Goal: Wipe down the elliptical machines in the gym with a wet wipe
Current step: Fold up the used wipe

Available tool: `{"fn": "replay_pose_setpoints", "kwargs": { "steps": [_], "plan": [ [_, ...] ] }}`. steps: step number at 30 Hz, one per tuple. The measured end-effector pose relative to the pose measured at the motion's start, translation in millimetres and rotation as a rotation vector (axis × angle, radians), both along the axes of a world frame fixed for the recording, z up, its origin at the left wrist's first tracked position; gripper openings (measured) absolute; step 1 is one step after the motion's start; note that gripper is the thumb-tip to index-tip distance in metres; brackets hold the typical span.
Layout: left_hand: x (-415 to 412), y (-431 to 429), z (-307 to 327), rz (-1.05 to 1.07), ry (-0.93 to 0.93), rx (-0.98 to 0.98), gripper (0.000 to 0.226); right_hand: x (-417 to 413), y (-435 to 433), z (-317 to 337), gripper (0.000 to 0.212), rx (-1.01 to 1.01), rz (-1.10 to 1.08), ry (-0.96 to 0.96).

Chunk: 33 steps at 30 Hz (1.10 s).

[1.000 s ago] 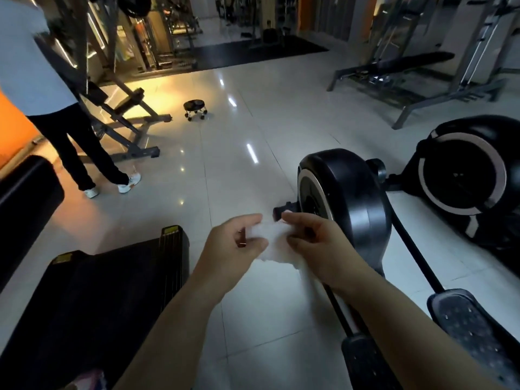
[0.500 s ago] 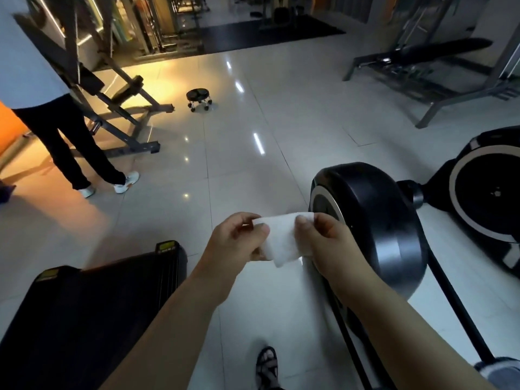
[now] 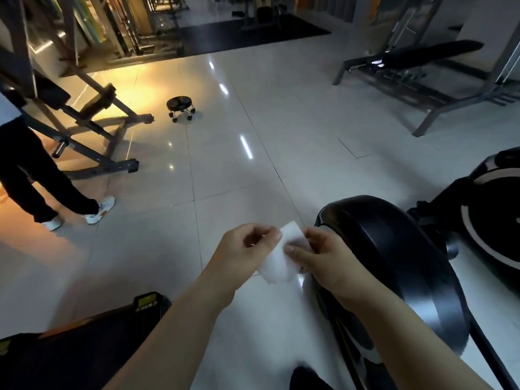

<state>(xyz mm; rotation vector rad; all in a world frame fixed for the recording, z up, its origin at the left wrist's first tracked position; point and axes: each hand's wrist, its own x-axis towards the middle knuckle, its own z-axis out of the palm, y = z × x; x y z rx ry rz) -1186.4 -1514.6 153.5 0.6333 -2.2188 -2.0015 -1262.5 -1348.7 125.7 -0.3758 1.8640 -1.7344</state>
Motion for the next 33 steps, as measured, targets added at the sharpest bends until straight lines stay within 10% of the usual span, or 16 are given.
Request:
{"fn": "replay_pose_setpoints", "kwargs": {
  "steps": [5,26,33],
  "plan": [
    [-95,-36,-18,-0.002,-0.024,-0.047,0.01,-92,-37,-12,0.032,-0.13,-0.112,-0.251],
    [-447,-192,-50,-0.094,-0.189,-0.09,0.042,-390,-209,-40,0.023,0.037,-0.338,-0.215],
    [-545,-271,-61,-0.259,-0.145,-0.073,0.015,-459,-287,-43,0.012,-0.006,-0.507,-0.275]
  ]
}}
